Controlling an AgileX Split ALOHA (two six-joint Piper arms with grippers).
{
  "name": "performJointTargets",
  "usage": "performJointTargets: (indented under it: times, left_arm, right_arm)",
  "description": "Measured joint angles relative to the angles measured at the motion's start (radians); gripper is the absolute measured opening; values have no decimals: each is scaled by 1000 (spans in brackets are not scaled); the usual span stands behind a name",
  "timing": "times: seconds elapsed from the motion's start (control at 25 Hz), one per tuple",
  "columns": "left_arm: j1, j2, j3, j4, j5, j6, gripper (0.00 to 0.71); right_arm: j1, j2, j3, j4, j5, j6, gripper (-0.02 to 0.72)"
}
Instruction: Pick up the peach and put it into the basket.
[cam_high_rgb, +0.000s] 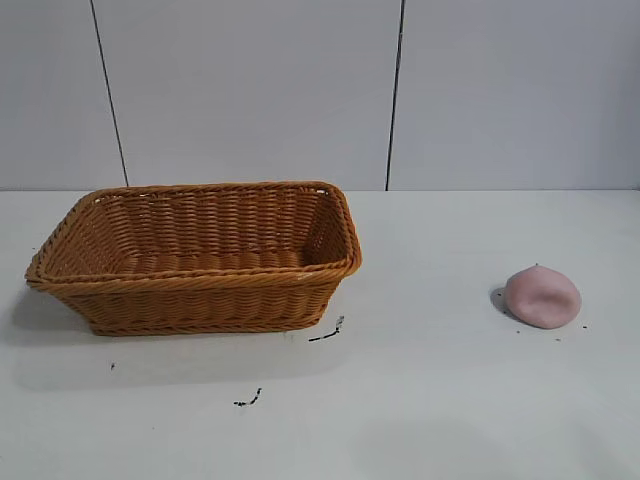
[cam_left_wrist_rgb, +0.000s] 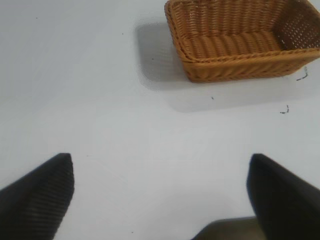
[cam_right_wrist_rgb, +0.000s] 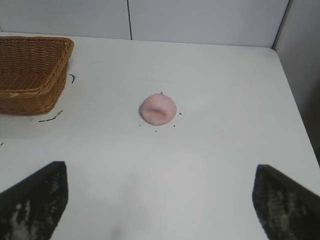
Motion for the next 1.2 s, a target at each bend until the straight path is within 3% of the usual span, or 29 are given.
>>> performJointTargets:
  times: [0.52,0.88,1.2]
  left_arm:
    - [0,0,0,0,0,0,692]
    - [0,0,0,0,0,0,692]
    - [0,0,0,0,0,0,692]
  right_arm:
    - [0,100,-45,-5,-34,0,689]
    - [0,727,-212,-11,-190,0,689]
    - [0,1317,-458,-11,-210,0,689]
